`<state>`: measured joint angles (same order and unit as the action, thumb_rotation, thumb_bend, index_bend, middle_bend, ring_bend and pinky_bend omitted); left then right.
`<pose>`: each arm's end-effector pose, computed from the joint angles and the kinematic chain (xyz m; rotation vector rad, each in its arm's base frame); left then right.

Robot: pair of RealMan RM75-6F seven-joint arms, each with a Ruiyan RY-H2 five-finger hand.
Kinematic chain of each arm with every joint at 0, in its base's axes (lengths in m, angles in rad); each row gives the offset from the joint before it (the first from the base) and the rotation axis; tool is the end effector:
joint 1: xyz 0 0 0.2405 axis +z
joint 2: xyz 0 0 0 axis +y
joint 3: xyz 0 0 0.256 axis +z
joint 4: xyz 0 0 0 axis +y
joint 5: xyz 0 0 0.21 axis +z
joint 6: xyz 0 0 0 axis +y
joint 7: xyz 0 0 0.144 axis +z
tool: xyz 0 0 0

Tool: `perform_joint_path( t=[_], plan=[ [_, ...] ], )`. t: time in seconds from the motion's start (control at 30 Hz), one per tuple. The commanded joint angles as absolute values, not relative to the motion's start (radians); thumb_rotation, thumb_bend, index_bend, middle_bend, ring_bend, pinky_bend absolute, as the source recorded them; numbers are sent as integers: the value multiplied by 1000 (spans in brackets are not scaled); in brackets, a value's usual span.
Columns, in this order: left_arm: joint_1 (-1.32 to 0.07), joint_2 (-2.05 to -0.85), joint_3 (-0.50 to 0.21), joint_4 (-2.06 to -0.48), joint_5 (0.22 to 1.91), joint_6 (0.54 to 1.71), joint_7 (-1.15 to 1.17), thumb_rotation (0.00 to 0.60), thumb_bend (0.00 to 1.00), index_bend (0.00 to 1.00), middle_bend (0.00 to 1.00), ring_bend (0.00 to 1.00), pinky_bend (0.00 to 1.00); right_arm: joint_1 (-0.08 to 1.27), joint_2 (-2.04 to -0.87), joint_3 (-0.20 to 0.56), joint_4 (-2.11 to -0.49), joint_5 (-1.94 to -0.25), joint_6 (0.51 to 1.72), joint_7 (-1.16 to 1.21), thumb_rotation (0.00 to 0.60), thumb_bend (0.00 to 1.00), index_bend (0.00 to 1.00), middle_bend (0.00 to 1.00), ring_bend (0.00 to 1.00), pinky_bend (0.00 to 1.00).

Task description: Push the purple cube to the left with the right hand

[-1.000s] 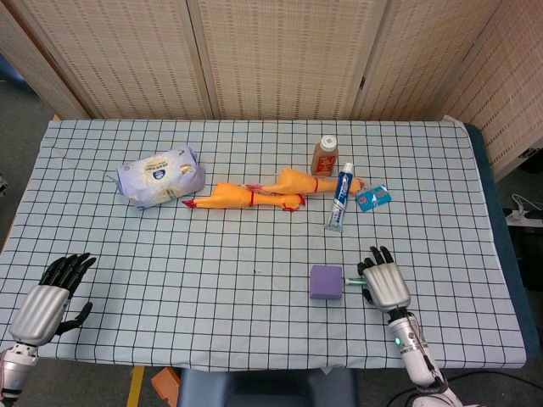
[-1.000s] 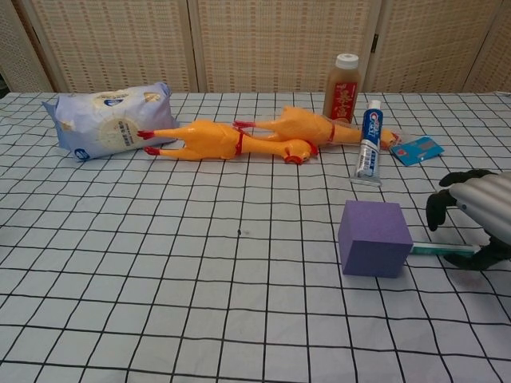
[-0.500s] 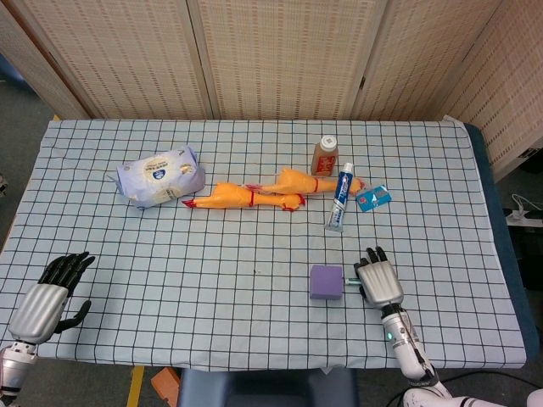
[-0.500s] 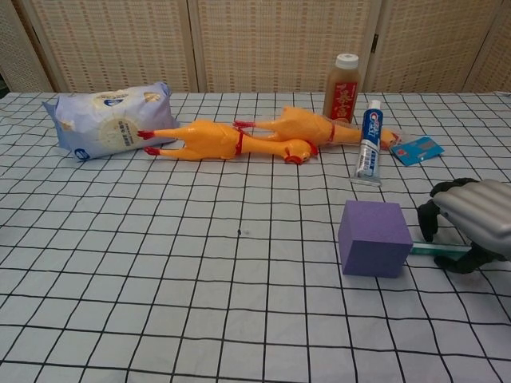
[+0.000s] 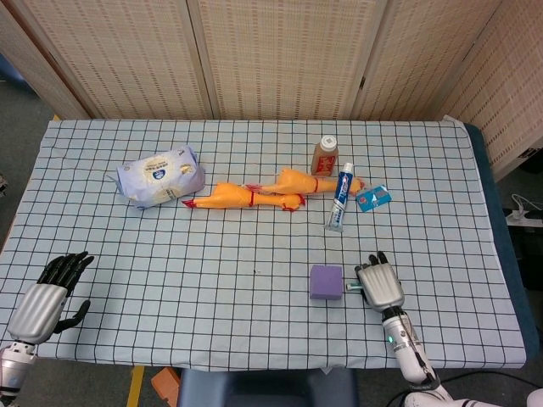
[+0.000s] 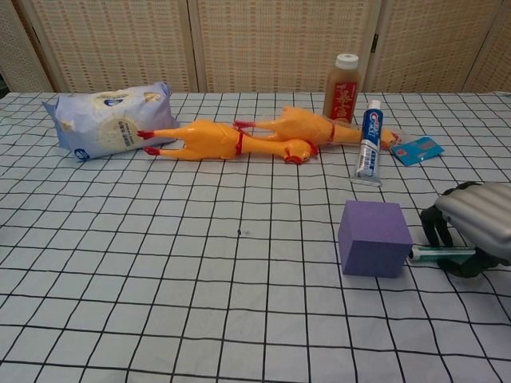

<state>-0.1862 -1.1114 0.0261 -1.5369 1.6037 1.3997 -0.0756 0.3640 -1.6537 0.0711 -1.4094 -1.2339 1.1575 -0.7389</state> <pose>-0.3070 0.1959 0.1420 -1.6160 -0.9070 -0.9061 -0.2487 -0.2472 -0.0348 1.7814 -0.7318 0.5277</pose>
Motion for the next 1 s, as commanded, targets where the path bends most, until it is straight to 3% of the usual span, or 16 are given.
perform_joint_path(
  t=[0.03, 0.1, 0.27, 0.33, 0.73, 1.0],
  plan=[
    [-186, -1111, 26, -1537, 1605, 1401, -76, 600, 435, 0, 0, 0, 74, 363, -1651, 66, -1414, -1231, 1165, -751, 600, 270, 796, 601, 298, 240],
    [-185, -1111, 26, -1538, 1605, 1402, -75, 600, 435, 0, 0, 0, 74, 362, -1651, 65, -1414, -1226, 1168, -756, 600, 275, 834, 630, 330, 282],
    [-183, -1111, 26, -1538, 1606, 1409, -75, 600, 435, 0, 0, 0, 74, 360, -1641, 59, -1420, -1247, 1190, -743, 600, 281, 976, 742, 536, 597],
    [-182, -1111, 26, -1537, 1606, 1410, -73, 600, 435, 0, 0, 0, 74, 356, -1629, 53, -1427, -1275, 1214, -725, 600, 285, 998, 770, 571, 636],
    [-183, -1117, 28, -1542, 1606, 1406, -51, 600, 436, 0, 0, 0, 74, 367, -1519, 47, -1574, -1306, 1215, -735, 600, 301, 1000, 792, 592, 640],
    [-183, -1113, 27, -1542, 1602, 1405, -62, 600, 436, 0, 0, 0, 74, 412, -1557, 57, -1572, -1264, 1158, -806, 600, 301, 1000, 792, 592, 640]
  ],
)
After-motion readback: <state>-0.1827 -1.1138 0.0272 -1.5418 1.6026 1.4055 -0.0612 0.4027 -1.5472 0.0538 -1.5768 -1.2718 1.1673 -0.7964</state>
